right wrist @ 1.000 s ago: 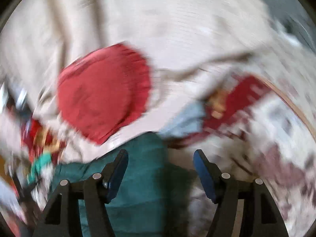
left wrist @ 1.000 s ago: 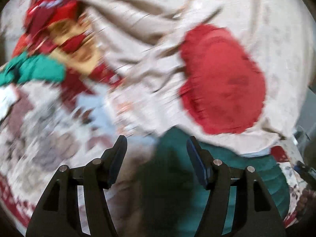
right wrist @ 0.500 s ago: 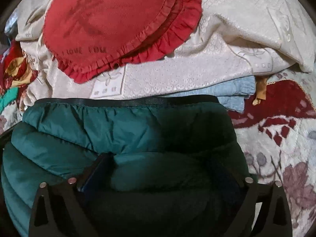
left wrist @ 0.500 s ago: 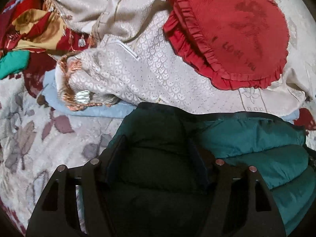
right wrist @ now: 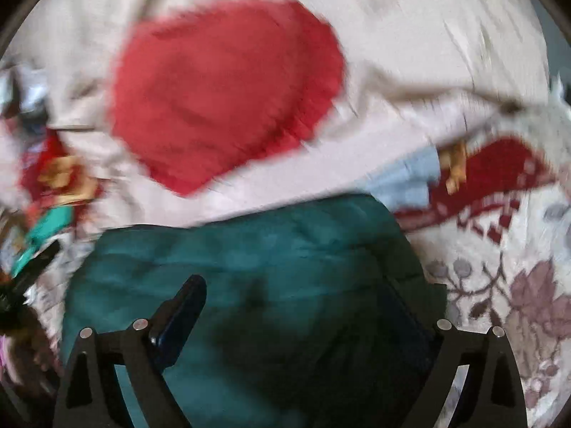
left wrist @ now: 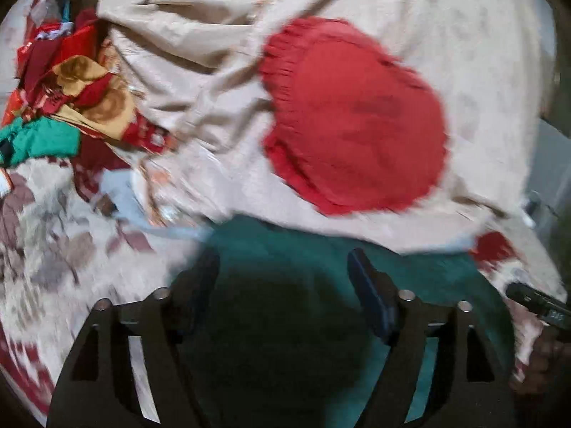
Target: Fold large clothes
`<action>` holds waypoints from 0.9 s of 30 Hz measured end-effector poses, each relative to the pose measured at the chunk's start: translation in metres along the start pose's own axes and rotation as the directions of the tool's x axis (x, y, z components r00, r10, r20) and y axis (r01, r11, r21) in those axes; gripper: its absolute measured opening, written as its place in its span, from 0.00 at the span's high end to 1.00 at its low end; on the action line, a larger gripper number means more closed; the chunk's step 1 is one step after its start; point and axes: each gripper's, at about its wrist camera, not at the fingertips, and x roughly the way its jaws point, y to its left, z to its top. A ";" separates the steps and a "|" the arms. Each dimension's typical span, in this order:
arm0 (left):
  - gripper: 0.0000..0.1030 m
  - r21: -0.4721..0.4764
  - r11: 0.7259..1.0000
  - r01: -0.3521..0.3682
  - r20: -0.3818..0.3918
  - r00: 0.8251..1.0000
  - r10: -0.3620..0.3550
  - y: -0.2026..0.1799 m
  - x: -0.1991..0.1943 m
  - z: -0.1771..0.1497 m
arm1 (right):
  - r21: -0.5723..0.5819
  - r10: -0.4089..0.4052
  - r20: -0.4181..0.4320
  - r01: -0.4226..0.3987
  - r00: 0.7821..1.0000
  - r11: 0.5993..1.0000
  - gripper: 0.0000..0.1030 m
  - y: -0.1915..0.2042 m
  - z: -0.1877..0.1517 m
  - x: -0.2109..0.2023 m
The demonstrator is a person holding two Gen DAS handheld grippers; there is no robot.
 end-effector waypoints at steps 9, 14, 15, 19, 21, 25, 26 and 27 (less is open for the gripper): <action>0.17 0.127 0.989 -0.080 -0.148 0.984 0.099 -0.056 0.027 -0.070 | -0.182 -0.045 -0.085 0.029 0.995 0.983 0.01 0.044 -0.072 -0.010; 0.09 0.035 0.999 -0.032 -0.158 0.987 0.037 -0.045 0.028 -0.071 | -0.200 -0.011 0.023 0.016 1.000 0.980 0.01 0.057 -0.098 -0.068; 0.09 0.048 0.998 -0.040 -0.196 0.979 0.049 -0.048 0.030 -0.070 | -0.200 -0.019 0.019 0.023 1.000 0.980 0.01 0.059 -0.105 -0.071; 0.09 0.089 0.995 -0.040 -0.258 0.964 0.062 -0.059 0.001 -0.069 | -0.174 -0.084 -0.004 0.082 0.996 0.981 0.01 0.056 -0.140 -0.087; 0.09 0.093 0.995 -0.036 -0.286 0.956 0.061 -0.066 -0.028 -0.077 | -0.156 -0.092 -0.037 0.085 0.995 0.984 0.01 0.051 -0.147 -0.102; 0.09 0.133 0.991 -0.028 -0.300 0.952 0.067 -0.079 -0.085 -0.097 | -0.136 -0.133 -0.052 0.125 0.990 0.983 0.01 0.042 -0.153 -0.137; 0.09 0.142 0.989 -0.034 -0.297 0.952 0.075 -0.083 -0.097 -0.101 | -0.121 -0.131 -0.056 0.123 0.990 0.985 0.01 0.040 -0.154 -0.148; 0.09 0.144 0.989 -0.034 -0.296 0.952 0.076 -0.086 -0.112 -0.105 | -0.111 -0.125 -0.055 0.118 0.991 0.987 0.01 0.040 -0.155 -0.156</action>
